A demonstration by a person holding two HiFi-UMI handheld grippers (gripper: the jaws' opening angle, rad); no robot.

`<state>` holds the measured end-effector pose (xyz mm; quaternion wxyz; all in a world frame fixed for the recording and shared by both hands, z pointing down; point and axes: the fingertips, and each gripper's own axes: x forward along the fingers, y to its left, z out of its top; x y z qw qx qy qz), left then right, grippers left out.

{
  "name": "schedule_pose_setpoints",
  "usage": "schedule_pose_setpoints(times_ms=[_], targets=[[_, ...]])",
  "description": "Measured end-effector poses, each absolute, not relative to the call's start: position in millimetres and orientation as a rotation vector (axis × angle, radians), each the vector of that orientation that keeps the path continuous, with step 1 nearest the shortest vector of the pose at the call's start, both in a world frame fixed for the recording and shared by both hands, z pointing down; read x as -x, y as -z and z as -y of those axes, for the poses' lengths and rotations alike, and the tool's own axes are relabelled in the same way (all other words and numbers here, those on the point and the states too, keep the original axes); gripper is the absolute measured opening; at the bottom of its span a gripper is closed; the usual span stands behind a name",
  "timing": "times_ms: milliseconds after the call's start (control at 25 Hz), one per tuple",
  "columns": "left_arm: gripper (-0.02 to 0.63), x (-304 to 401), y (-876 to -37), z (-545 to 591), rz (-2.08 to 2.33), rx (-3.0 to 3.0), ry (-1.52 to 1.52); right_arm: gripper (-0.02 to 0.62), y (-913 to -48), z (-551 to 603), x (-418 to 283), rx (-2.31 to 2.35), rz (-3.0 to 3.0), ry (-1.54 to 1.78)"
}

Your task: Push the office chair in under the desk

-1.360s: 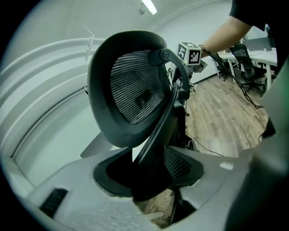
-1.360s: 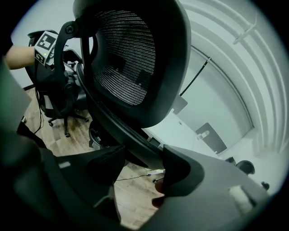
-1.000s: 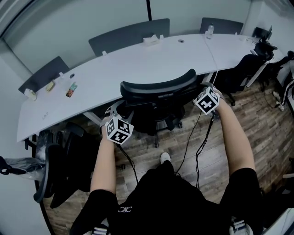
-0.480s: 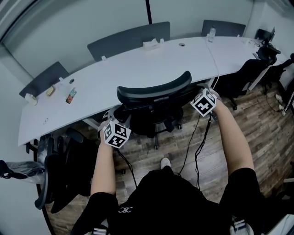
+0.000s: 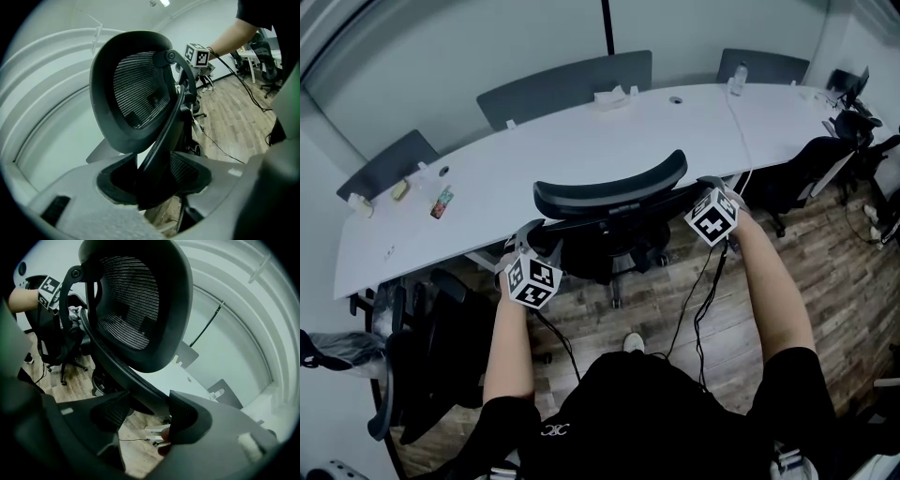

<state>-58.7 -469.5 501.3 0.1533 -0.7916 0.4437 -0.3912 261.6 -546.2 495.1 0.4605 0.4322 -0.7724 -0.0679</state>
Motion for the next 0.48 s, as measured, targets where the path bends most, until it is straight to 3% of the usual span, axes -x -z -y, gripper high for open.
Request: schedule_pose_setpoints(times_ms=[480], targets=[[0.223, 66, -500, 506, -1.300, 2.258, 1.106, 0.267, -494, 587, -253, -1.046, 1.927, 0.192]])
